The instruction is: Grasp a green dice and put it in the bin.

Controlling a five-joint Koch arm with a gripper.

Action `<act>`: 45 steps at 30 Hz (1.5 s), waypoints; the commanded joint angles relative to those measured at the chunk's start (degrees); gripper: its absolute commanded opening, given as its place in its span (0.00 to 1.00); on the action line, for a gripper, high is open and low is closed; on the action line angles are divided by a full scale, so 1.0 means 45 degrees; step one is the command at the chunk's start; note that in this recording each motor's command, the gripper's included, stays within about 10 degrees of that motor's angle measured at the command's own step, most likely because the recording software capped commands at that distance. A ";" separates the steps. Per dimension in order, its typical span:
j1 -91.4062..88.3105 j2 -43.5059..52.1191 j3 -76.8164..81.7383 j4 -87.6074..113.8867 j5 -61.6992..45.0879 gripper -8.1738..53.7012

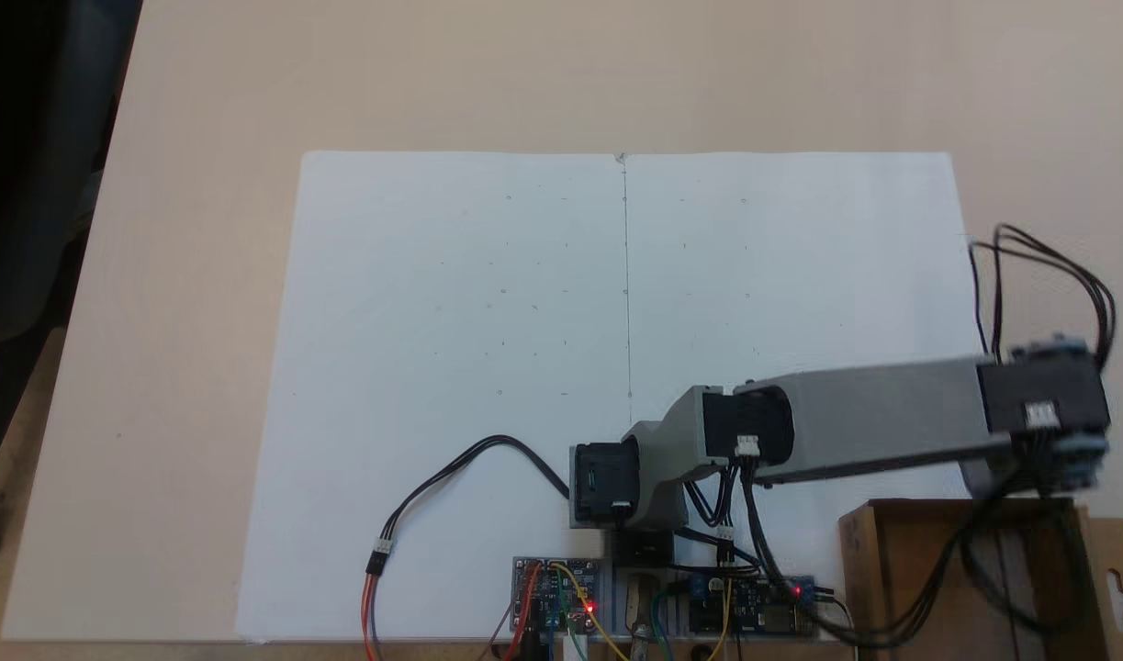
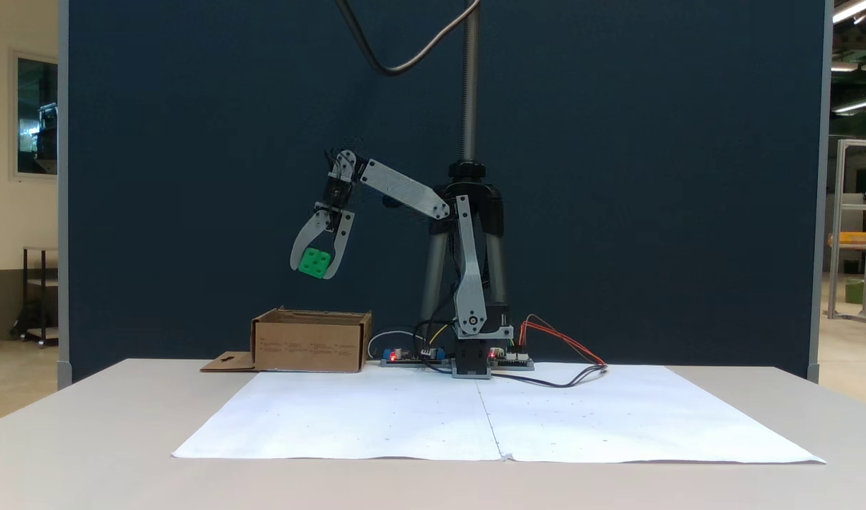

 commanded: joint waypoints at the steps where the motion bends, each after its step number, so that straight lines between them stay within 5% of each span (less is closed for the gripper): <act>1: 0.0801 0.0039 -0.0723 0.0898 -0.1289 0.33; 22: 0.3125 -0.1426 0.1406 -0.1641 -0.2344 0.34; 23: 0.3125 -0.1426 0.1406 -0.1660 -0.2344 0.36; 25: 0.3125 -0.1426 0.1777 -0.1660 -0.2344 0.64; 29: 0.3125 -0.1426 0.2324 -0.1699 -0.2246 0.85; 38: 0.3086 -0.1426 0.2324 -0.2285 -0.1836 0.84; 45: 0.1426 -0.0664 0.2324 -0.4473 0.1133 0.84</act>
